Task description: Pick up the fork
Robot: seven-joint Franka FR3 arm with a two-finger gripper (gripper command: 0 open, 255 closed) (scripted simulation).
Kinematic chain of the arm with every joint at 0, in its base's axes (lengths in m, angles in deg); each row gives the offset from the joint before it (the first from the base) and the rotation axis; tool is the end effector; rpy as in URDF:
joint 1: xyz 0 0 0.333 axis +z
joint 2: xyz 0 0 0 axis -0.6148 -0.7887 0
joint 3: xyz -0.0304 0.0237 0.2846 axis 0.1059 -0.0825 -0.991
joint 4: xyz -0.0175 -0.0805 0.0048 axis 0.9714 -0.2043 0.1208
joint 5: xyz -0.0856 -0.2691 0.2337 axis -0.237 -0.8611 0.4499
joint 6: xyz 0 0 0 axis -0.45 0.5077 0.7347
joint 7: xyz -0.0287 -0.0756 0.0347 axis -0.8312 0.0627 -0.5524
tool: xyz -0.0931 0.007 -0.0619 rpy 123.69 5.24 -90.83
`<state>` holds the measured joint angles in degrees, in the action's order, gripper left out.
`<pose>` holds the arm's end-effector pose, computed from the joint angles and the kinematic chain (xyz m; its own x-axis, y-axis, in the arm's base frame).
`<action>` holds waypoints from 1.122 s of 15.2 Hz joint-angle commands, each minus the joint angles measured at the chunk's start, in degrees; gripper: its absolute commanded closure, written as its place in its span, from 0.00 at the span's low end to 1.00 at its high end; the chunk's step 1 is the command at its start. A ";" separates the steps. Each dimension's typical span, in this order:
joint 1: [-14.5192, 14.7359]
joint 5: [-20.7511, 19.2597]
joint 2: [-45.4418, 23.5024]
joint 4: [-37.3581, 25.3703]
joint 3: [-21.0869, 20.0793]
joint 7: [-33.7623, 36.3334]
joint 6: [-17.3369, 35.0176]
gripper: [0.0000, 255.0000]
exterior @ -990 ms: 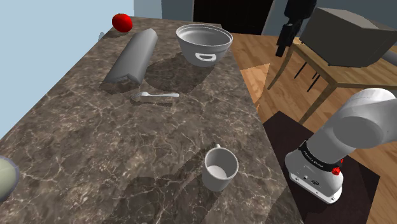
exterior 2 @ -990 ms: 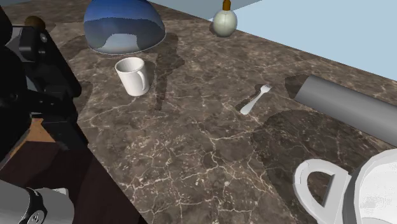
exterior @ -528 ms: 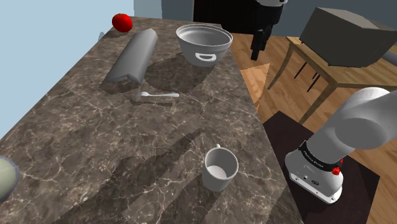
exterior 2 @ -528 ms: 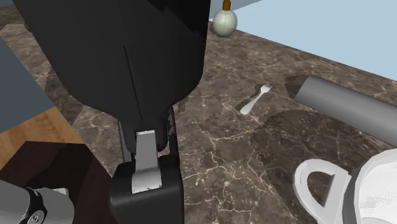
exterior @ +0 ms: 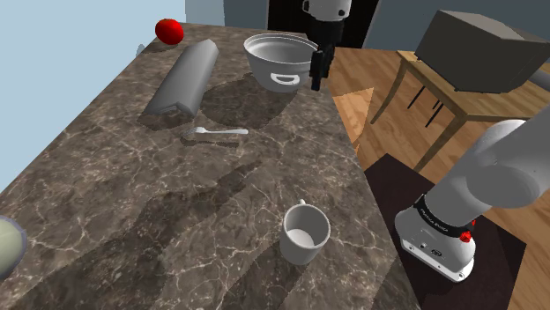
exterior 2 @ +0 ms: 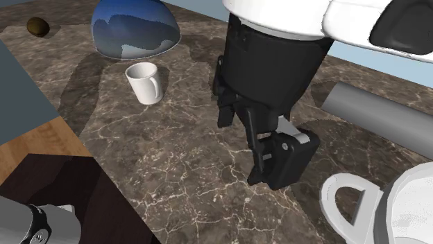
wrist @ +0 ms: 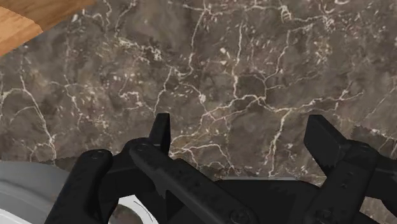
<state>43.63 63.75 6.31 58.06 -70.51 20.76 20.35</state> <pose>0.4390 0.0969 0.4626 0.8982 0.4256 -0.1097 0.4272 -0.9041 -0.0097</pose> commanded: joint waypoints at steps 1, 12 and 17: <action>0.90 0.61 -4.47 -2.54 -0.91 -0.25 1.56 0.00; 5.15 1.58 -26.73 -21.82 -4.97 -2.73 2.72 0.00; 7.67 1.04 -37.18 -33.20 -6.67 -3.58 0.97 0.00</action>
<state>50.73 64.92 -28.64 27.45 -76.82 17.32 21.84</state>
